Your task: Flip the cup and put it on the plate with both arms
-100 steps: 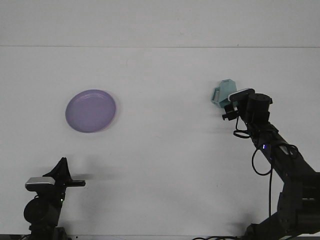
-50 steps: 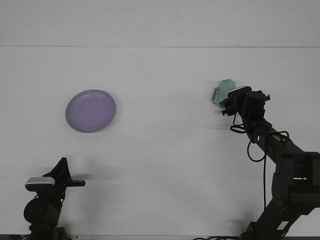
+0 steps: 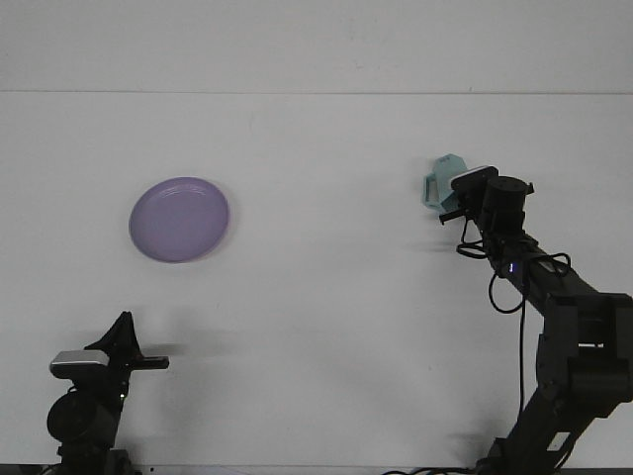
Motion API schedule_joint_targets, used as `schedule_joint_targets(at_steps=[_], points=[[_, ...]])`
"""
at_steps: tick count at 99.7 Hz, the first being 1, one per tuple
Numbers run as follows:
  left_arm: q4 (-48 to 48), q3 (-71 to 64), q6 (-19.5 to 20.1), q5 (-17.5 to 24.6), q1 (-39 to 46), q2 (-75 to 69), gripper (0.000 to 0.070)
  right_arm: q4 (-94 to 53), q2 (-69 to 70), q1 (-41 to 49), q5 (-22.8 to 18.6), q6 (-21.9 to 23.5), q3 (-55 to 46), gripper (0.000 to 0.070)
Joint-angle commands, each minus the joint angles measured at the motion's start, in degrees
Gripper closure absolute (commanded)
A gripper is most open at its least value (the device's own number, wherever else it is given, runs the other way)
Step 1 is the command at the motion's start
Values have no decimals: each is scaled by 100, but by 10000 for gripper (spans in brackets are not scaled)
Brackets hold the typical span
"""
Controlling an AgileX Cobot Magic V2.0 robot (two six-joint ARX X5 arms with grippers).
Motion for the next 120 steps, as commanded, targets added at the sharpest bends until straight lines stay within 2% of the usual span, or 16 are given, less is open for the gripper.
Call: schedule_joint_targets(at_steps=[1, 24, 43, 57, 82, 83, 86, 99, 120], points=[[61, -118, 2, 7, 13, -4, 685, 114, 118, -7, 0, -68, 122, 696], [66, -118, 4, 7, 13, -4, 684, -160, -37, -4, 4, -42, 286, 695], [72, -118, 2, 7, 13, -4, 684, -1036, -372, -4, 4, 258, 723, 695], [125, -118, 2, 7, 13, -4, 685, -2216, -614, -7, 4, 619, 1355, 696], [190, -116, 0, 7, 13, -4, 685, -4959, -804, -4, -15, 1526, 3025, 696], [190, -116, 2, 7, 13, -4, 685, -5578, -804, -4, -155, 1722, 3442, 696], [190, -116, 2, 9, 13, -4, 685, -5858, -804, 0, -258, 1827, 3637, 696], [190, -116, 2, 7, 13, -4, 684, -6961, -804, 26, -684, 2098, 4312, 696], [190, -116, 0, 7, 13, -4, 684, -8279, -804, 293, -1307, 2273, 4651, 696]])
